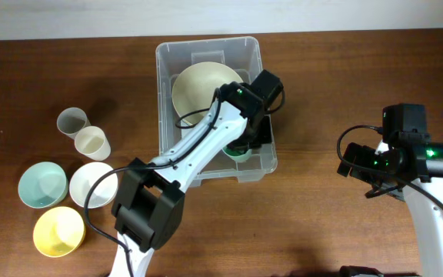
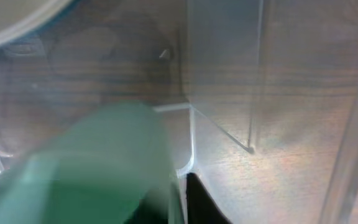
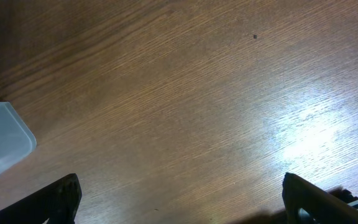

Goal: Pack container
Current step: 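Carry the mint green cup into the bin and lower it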

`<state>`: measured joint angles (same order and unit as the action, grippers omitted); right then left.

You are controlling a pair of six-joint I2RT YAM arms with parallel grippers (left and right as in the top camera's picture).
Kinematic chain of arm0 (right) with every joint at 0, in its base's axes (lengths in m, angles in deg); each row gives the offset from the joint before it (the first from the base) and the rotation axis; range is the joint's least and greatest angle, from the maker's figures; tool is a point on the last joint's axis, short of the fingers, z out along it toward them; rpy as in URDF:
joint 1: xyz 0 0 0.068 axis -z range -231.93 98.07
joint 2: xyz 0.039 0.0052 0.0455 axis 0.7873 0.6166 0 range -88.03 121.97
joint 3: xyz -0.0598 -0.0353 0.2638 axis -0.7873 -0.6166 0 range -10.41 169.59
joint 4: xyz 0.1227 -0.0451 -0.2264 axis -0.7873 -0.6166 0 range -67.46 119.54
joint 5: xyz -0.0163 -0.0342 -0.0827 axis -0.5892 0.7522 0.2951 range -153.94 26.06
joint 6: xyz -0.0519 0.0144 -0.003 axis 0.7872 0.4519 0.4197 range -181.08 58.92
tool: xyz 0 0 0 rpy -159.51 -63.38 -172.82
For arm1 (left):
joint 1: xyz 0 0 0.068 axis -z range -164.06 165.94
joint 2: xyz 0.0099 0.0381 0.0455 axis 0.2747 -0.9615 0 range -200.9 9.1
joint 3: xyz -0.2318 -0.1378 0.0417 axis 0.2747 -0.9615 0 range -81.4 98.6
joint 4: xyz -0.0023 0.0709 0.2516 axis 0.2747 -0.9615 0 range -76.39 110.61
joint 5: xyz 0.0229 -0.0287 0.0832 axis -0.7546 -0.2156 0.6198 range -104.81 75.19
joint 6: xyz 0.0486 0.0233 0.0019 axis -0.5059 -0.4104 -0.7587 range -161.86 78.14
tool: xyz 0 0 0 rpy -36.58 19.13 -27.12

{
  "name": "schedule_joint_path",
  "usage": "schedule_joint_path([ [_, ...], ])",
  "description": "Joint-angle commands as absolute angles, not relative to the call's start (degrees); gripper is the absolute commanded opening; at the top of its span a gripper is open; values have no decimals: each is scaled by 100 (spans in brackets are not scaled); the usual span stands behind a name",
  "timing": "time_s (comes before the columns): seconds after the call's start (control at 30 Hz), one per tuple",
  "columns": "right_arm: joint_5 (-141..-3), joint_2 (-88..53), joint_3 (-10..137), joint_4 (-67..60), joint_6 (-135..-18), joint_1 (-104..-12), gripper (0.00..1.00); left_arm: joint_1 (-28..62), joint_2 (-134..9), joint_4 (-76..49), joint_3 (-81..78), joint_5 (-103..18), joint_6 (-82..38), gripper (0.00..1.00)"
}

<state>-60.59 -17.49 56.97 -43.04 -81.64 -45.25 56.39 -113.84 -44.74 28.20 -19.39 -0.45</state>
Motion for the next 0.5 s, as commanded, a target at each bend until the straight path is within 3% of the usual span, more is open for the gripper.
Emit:
schedule_joint_path([
  [0.0, -6072, -1782, 5681, -4308, -8122, -4519, 99, 5805, -11408, -4463, 2803, -2011, -8, 17],
  [0.07, -6072, -1782, 5681, -4308, -8122, -4521, 99, 5855, -11408, -4460, 2803, -1996, -8, 27],
  [0.27, -6072, -1782, 5681, -4308, -8122, -4521, 99, 5882, -11406, -4465, 2803, -1996, -10, 33],
  [0.47, -6072, -1782, 5681, -4308, -8122, -4521, 99, 5816, -11406, -4465, 2803, -1974, -10, 34],
])
